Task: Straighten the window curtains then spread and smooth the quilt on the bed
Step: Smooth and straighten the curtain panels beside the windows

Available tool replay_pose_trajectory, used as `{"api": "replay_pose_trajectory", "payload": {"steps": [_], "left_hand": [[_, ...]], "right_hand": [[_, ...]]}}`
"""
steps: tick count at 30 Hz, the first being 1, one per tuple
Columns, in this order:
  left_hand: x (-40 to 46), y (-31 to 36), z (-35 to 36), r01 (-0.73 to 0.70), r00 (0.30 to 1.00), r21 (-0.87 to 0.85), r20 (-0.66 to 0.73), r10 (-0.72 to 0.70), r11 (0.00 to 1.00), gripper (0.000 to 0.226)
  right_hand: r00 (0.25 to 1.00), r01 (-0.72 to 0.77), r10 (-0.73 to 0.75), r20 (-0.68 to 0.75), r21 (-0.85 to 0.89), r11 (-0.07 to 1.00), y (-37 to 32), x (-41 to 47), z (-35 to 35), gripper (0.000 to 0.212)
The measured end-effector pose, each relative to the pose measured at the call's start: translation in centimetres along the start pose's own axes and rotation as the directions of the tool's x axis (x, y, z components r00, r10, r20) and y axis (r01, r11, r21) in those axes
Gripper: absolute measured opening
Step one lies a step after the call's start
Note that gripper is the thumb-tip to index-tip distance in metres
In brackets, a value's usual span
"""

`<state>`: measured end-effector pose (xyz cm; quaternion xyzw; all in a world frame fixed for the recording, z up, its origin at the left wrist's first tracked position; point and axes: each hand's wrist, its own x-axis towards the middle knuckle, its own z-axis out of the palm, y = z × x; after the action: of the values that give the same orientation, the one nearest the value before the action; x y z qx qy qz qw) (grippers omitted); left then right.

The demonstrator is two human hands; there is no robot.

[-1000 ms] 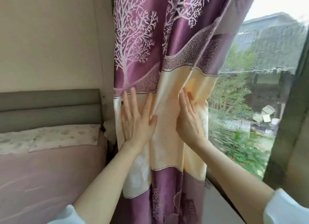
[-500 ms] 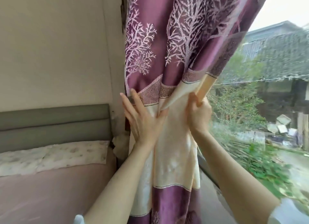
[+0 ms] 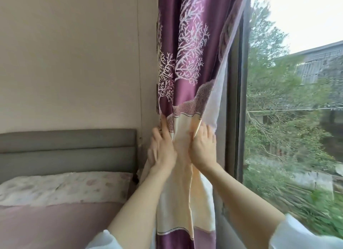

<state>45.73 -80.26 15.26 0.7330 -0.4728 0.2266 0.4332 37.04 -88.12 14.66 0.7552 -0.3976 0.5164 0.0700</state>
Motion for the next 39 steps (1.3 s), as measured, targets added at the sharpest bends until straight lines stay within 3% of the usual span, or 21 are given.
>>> {"api": "replay_pose_trajectory", "payload": {"steps": [4,9,14,21,29,39], "left_hand": [[1.7,-3.0,2.1,-0.104,0.971,0.304,-0.175,0.162,0.947,0.074],[5.1,-6.3,5.2,-0.121,0.961,0.480,-0.161,0.223,0.869,0.070],[10.4,-9.4,9.6,-0.153,0.958,0.471,-0.144,0.247,0.869,0.071],[18.6,-15.7,17.9,-0.115,0.991,0.362,-0.025,0.133,0.925,0.066],[26.7,-20.3,26.4,-0.139,0.990,0.237,0.059,0.129,0.961,0.071],[34.6,-23.3,36.7,-0.202,0.978,0.284,0.016,0.206,0.937,0.074]], "right_hand": [[0.992,0.046,-0.038,0.122,-0.062,0.997,0.7,1.4,5.3,0.063],[0.969,0.023,-0.008,0.247,-0.058,0.998,1.1,3.8,9.8,0.078],[0.955,0.038,-0.009,0.296,-0.091,0.995,1.4,8.2,15.0,0.075],[0.959,0.070,-0.008,0.282,-0.213,0.974,1.9,14.3,25.0,0.072],[0.945,0.031,0.085,0.316,-0.345,0.938,5.1,20.8,35.6,0.060],[0.934,-0.013,0.132,0.332,-0.338,0.941,9.5,27.7,45.5,0.058]]}}
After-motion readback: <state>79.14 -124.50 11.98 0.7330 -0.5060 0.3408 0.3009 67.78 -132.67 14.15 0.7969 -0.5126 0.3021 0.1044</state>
